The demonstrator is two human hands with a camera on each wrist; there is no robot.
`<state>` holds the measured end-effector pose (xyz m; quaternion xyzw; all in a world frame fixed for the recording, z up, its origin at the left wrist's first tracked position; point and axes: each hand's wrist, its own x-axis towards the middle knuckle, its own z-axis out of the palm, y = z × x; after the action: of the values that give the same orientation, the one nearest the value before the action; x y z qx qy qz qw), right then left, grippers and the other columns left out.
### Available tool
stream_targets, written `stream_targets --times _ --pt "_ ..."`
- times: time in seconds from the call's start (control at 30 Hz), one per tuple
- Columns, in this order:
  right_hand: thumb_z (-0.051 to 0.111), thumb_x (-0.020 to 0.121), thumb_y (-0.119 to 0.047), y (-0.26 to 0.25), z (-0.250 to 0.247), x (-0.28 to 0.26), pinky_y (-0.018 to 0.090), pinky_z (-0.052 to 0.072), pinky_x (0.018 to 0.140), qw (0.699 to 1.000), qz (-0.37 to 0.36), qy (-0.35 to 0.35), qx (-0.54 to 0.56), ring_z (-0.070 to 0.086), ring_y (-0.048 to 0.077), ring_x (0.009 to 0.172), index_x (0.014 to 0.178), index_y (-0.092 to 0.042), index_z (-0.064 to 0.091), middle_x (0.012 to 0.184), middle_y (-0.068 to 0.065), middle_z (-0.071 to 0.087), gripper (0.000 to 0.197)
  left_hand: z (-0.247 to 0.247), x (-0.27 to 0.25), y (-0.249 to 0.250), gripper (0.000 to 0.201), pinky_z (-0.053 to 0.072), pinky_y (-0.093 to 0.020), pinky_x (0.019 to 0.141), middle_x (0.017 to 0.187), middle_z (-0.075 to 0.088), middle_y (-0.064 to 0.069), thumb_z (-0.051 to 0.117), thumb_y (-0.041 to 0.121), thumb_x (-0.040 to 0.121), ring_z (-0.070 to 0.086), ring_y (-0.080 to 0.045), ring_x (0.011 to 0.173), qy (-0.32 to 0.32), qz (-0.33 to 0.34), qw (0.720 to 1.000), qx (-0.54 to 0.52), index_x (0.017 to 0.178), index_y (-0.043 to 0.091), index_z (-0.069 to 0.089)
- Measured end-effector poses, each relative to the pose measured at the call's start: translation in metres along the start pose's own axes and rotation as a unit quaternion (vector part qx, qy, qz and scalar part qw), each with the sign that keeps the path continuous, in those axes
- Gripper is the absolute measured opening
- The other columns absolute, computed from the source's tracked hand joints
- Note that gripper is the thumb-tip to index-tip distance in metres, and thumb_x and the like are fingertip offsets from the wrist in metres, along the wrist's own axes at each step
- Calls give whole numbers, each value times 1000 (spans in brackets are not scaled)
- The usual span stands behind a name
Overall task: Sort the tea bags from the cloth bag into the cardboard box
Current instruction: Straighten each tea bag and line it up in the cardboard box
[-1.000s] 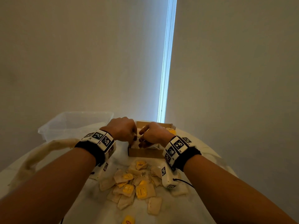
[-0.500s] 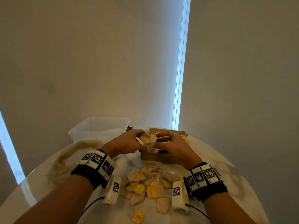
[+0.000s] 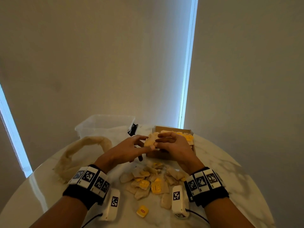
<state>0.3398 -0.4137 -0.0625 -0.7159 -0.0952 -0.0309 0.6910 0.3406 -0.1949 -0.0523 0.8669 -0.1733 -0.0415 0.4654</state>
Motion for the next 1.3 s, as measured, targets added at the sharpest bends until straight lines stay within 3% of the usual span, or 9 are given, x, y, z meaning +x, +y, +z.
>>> stream_targets --times 0.17,0.37,0.47,0.57,0.7,0.9,1.0,1.13,1.3 --pt "90 81 -6 3 2 -3 28 63 83 1000 -3 -6 4 77 15 103 118 -18 73 106 -1 82 42 4 -4 -6 40 52 -26 53 100 80 10 76 40 94 77 -18 75 94 22 991 -95 130 24 68" --pt "83 91 -18 -5 -9 -7 34 64 90 996 -48 68 -6 72 16 110 118 -26 76 117 -6 76 29 2 -4 -4 36 50 -26 50 105 80 4 81 25 93 76 -19 69 135 44 983 -120 128 22 71" --pt "81 93 -18 -10 -14 -11 32 63 89 996 -51 65 17 73 17 110 116 -28 79 117 -7 77 25 1 -4 -1 38 50 -26 50 104 81 4 82 25 91 75 -19 69 138 40 981 -132 127 21 71" --pt "81 91 -14 -12 -7 -17 36 63 94 1000 -22 -5 14 73 19 111 107 -29 83 117 -5 77 22 5 -6 4 38 50 -26 52 102 81 6 83 27 90 74 -18 69 127 29 979 -156 126 24 71" --pt "76 95 -7 -11 -2 -21 33 63 90 997 -7 -71 26 77 17 107 115 -18 81 115 -1 80 24 5 -11 9 40 50 -26 57 102 82 7 85 32 87 73 -16 71 99 23 982 -158 125 29 70" --pt "75 93 2 -10 -3 -20 26 63 76 998 -16 -45 46 79 17 97 117 -15 80 111 1 80 30 2 -11 8 39 53 -30 61 103 81 10 84 40 86 78 -21 79 97 7 983 -157 123 33 73" --pt "76 92 4 -10 0 -21 27 64 74 997 -19 -55 60 79 17 98 121 -15 78 114 6 79 34 3 -9 10 32 52 -28 58 100 82 6 82 34 90 75 -19 74 115 13 979 -165 121 28 76" --pt "82 90 -6 -9 0 -20 21 61 75 999 -46 -20 18 77 9 100 116 -23 79 117 0 78 32 5 -8 12 28 49 -24 53 93 82 2 80 28 93 72 -15 67 142 20 974 -176 120 22 77" --pt "80 90 -1 -6 0 -19 19 61 74 999 -27 -39 23 77 6 96 109 -11 82 104 -6 81 22 7 -11 11 27 47 -27 55 90 81 -1 81 30 91 70 -15 66 153 25 969 -190 116 22 78"
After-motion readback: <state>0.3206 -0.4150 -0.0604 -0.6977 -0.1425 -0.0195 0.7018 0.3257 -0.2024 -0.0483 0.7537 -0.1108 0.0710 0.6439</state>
